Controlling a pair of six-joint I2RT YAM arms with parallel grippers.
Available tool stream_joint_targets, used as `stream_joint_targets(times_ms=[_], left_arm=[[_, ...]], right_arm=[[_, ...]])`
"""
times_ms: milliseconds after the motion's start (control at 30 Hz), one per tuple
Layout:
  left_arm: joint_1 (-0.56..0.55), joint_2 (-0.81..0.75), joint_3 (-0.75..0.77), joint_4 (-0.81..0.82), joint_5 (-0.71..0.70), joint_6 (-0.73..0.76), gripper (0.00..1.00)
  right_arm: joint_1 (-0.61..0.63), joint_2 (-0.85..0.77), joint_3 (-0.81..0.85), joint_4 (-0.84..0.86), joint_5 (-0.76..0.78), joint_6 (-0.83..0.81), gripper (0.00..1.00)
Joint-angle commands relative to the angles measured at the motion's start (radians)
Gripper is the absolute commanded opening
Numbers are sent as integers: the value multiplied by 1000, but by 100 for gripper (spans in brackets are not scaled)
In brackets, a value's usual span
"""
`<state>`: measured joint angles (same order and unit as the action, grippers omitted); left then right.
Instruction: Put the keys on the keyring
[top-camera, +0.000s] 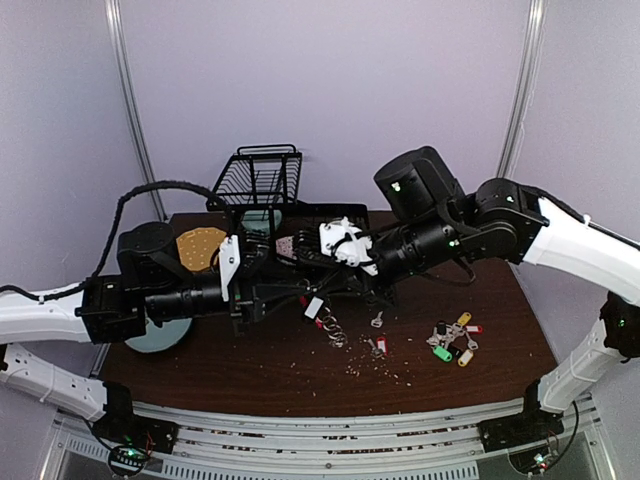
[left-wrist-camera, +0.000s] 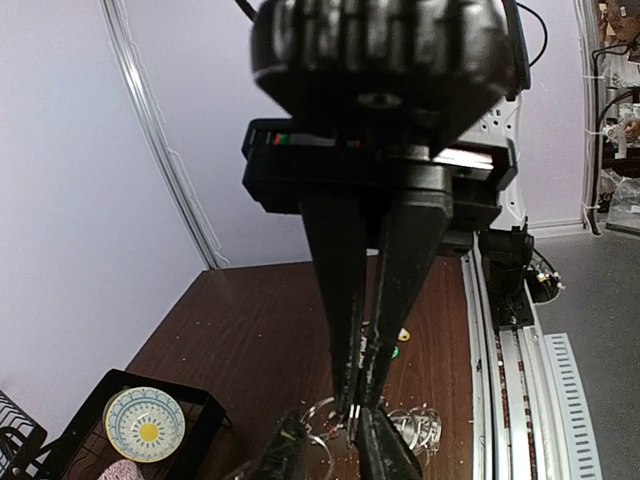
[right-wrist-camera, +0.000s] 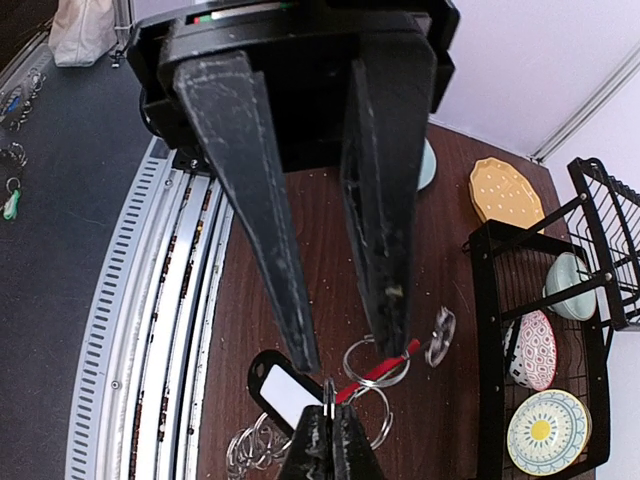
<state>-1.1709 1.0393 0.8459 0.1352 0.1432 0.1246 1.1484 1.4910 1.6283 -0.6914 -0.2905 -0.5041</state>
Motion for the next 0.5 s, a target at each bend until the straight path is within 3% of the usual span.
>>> stream_joint_targets(times_ms=[0, 167, 467], left_arm=[[-1, 22, 4, 3, 40, 14, 20], [-1, 35, -7, 2, 92, 26, 30], [-2, 61, 5, -25, -19, 54, 9]], right_arm=[[18, 4, 25, 1, 13, -14, 0], [24, 8, 31, 10, 6, -5, 0], [35, 8, 37, 12, -5, -4, 0]])
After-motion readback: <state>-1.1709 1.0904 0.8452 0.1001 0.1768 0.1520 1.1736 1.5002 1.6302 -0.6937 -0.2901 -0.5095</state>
